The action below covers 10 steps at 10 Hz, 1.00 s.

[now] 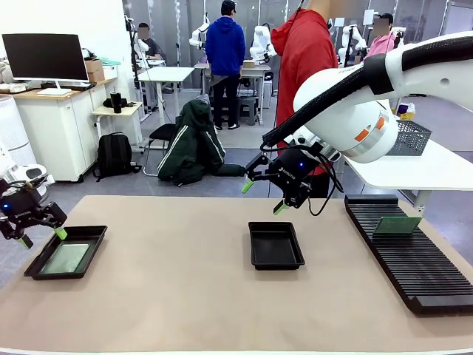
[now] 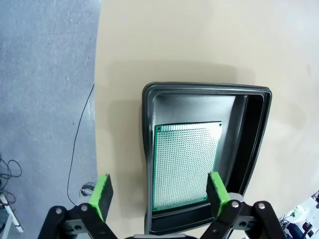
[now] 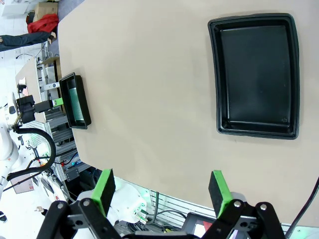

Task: Inspect and transfer BCBs to ESD trays.
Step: Pick up the Blank PCB from the PCB Rack and place it in the right ESD tray.

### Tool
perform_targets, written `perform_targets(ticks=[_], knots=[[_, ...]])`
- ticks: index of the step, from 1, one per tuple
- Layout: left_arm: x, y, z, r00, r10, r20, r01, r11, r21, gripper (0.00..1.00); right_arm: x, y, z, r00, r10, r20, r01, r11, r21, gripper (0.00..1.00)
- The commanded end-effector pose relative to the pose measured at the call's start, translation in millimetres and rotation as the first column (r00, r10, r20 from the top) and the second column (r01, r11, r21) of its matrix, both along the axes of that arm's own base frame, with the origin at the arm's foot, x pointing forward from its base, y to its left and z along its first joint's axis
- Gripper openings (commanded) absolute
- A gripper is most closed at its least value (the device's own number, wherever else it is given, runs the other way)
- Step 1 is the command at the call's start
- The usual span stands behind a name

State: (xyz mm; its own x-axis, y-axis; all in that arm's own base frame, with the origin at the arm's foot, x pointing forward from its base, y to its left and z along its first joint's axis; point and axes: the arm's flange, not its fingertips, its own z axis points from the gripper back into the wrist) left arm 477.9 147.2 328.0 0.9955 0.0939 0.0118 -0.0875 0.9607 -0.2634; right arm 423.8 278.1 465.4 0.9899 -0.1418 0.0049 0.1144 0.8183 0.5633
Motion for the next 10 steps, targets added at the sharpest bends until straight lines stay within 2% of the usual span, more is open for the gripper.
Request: perform_targets(ticks=[1,10], knots=[[0.8,0.5,-1.7,1.0,-0.002,0.009,0.002,1.0,-0.005,1.0,2.7,1.2,-0.9,1.0,-0.006,0.0,0.006,1.0,-0.009,1.0],[0.8,0.5,-1.7,1.0,-0.002,0.009,0.002,1.0,-0.005,1.0,0.0,0.0,0.0,1.0,0.0,0.0,0.0,1.0,0.0,1.0]])
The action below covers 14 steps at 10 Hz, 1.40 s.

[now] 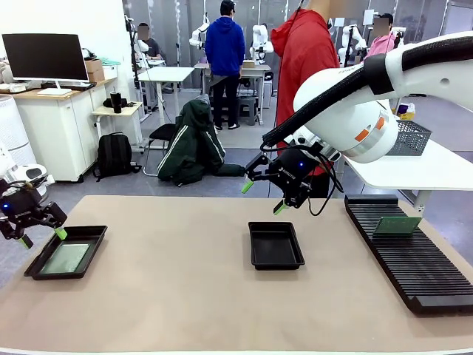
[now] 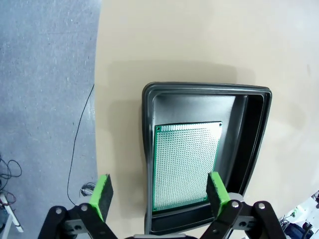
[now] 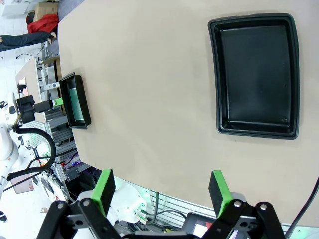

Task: Inspect and transfer BCBs to ESD trays.
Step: Pick up the Blank PCB from the PCB Rack and place it in the right ESD tray.

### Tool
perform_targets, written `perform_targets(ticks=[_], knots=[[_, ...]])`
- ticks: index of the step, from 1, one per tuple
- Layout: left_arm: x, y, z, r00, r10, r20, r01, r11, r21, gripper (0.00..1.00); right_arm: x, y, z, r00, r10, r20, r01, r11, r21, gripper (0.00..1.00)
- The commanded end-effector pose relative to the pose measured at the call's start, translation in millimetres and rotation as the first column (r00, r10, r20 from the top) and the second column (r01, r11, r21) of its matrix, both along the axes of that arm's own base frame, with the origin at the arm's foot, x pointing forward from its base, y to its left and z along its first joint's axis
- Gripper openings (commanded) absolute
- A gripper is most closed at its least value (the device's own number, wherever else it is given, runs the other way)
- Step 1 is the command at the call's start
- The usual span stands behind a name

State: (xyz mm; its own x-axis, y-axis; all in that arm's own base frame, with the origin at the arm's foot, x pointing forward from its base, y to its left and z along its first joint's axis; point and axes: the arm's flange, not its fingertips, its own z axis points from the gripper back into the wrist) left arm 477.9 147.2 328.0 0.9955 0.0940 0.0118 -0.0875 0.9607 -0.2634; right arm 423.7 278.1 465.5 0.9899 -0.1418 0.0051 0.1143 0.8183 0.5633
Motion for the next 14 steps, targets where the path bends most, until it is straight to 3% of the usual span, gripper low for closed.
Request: perform_targets(ticks=[1,4,6,9,11,14], knots=[[1,0,-2,1.0,-0.002,0.009,0.002,1.0,-0.005,1.0,-17,-17,25,0.997,0.07,0.034,-0.069,0.997,-0.03,1.0],[1,0,-2,1.0,-0.002,0.009,0.002,1.0,-0.005,1.0,-47,-63,112,0.93,0.326,0.168,-0.292,0.935,-0.2,1.0],[1,0,-2,1.0,-0.002,0.009,0.002,1.0,-0.005,1.0,-50,-101,161,0.845,0.495,0.201,-0.422,0.849,-0.319,1.0],[1,0,-2,1.0,-0.002,0.009,0.002,1.0,-0.005,1.0,-36,-184,215,0.596,0.789,0.152,-0.652,0.585,-0.482,1.0],[1,0,-2,1.0,-0.002,0.009,0.002,1.0,-0.005,1.0,-28,-237,240,0.367,0.921,0.13,-0.738,0.374,-0.562,1.0],[1,0,-2,1.0,-0.002,0.009,0.002,1.0,-0.005,1.0,-19,-292,258,0.149,0.987,0.064,-0.749,0.155,-0.644,1.0]])
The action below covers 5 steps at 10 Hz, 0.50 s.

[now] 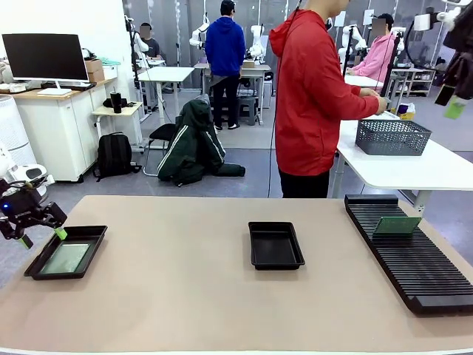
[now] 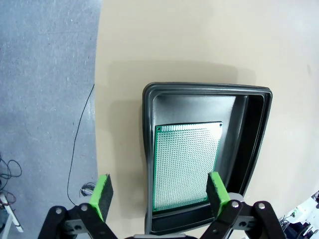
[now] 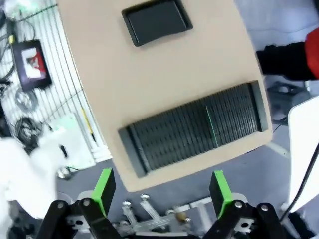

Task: Inspect and transfer BCBs to ESD trays.
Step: Pick up the Blank PCB from the PCB Rack and place it in the right ESD tray.

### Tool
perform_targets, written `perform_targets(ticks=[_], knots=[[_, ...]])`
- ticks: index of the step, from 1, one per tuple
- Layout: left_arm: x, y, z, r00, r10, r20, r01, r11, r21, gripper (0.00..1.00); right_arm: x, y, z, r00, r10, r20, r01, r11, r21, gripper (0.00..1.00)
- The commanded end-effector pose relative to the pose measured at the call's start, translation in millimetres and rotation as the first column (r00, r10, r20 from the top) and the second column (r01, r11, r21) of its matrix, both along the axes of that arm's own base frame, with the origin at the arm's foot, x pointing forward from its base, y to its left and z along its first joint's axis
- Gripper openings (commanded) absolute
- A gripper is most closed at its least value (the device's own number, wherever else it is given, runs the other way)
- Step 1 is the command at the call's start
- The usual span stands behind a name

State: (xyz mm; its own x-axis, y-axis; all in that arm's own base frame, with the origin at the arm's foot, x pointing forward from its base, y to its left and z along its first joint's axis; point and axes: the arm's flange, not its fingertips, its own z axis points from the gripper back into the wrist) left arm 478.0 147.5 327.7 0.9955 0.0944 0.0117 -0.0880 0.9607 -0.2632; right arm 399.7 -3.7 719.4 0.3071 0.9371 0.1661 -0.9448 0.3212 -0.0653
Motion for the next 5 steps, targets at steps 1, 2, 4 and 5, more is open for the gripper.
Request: perform_targets(ticks=[1,2,4,5], knots=[[1,0,-1,1.0,-0.003,0.009,0.003,1.0,-0.005,1.0,7,-24,10,0.99,0.12,0.074,-0.118,0.993,-0.031,1.0],[1,0,-1,1.0,-0.003,0.009,0.003,1.0,-0.005,1.0,9,-34,13,0.98,0.181,0.077,-0.177,0.983,-0.053,1.0],[1,0,-1,1.0,-0.003,0.009,0.003,1.0,-0.005,1.0,15,-41,19,0.968,0.243,0.056,-0.237,0.966,-0.104,1.0],[1,0,-1,1.0,-0.003,0.009,0.003,1.0,-0.005,1.0,19,-41,22,0.96,0.277,0.025,-0.272,0.953,-0.134,1.0]])
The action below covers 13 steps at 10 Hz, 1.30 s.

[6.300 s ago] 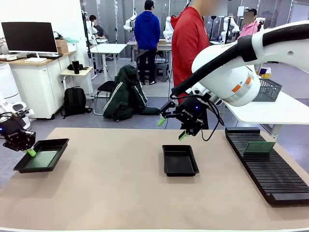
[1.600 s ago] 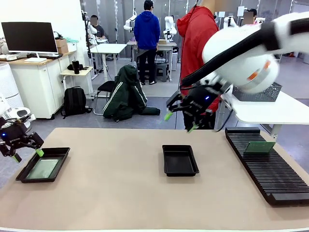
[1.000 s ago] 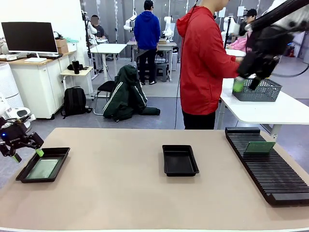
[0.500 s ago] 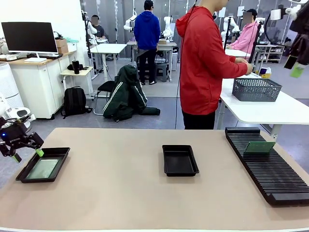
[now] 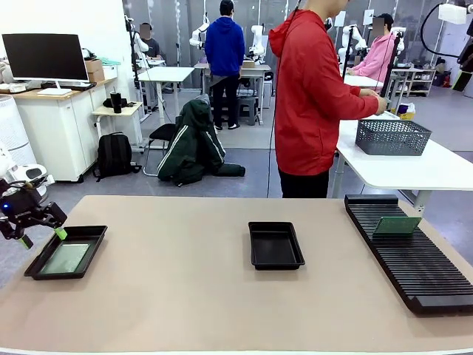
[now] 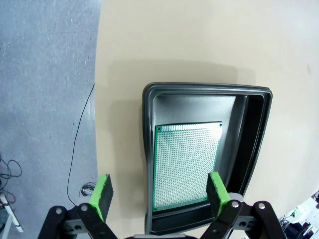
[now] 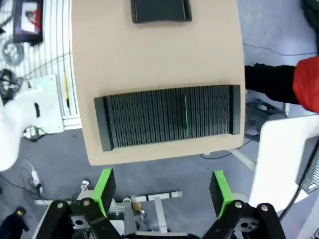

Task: Inspect and transfer BCBs to ESD trays.
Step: Pick up the Blank PCB from the PCB Rack and place it in the right ESD tray.

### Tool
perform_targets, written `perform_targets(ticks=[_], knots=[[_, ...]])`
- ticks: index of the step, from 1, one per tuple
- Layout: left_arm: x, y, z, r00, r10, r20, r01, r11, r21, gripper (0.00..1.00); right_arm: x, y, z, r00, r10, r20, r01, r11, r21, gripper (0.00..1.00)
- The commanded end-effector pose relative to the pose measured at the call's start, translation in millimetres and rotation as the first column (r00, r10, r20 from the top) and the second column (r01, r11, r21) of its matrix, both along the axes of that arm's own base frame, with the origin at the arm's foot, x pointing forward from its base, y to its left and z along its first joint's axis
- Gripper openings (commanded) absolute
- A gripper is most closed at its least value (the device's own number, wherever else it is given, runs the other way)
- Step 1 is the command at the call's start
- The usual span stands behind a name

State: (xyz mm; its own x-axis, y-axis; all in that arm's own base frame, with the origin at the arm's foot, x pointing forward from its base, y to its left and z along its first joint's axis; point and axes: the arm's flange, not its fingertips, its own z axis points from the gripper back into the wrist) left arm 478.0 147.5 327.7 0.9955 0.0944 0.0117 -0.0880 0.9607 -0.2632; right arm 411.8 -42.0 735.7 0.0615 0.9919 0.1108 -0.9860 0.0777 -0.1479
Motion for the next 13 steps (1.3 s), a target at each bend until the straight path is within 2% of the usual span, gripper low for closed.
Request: perform_targets(ticks=[1,2,10,13], knots=[[1,0,-1,1.0,-0.003,0.009,0.003,1.0,-0.005,1.0,9,-1,8,0.999,0.034,-0.033,-0.037,0.997,-0.075,1.0],[1,0,-1,1.0,-0.003,0.009,0.003,1.0,-0.005,1.0,0,0,0,1.0,0.0,0.0,0.0,1.0,0.0,1.0],[1,0,-1,1.0,-0.003,0.009,0.003,1.0,-0.005,1.0,3,-2,3,1.0,0.009,-0.003,-0.009,1.0,-0.018,1.0],[1,0,-1,1.0,-0.003,0.009,0.003,1.0,-0.005,1.0,26,-13,-66,0.998,0.059,0.031,-0.059,0.998,-0.01,1.0]])
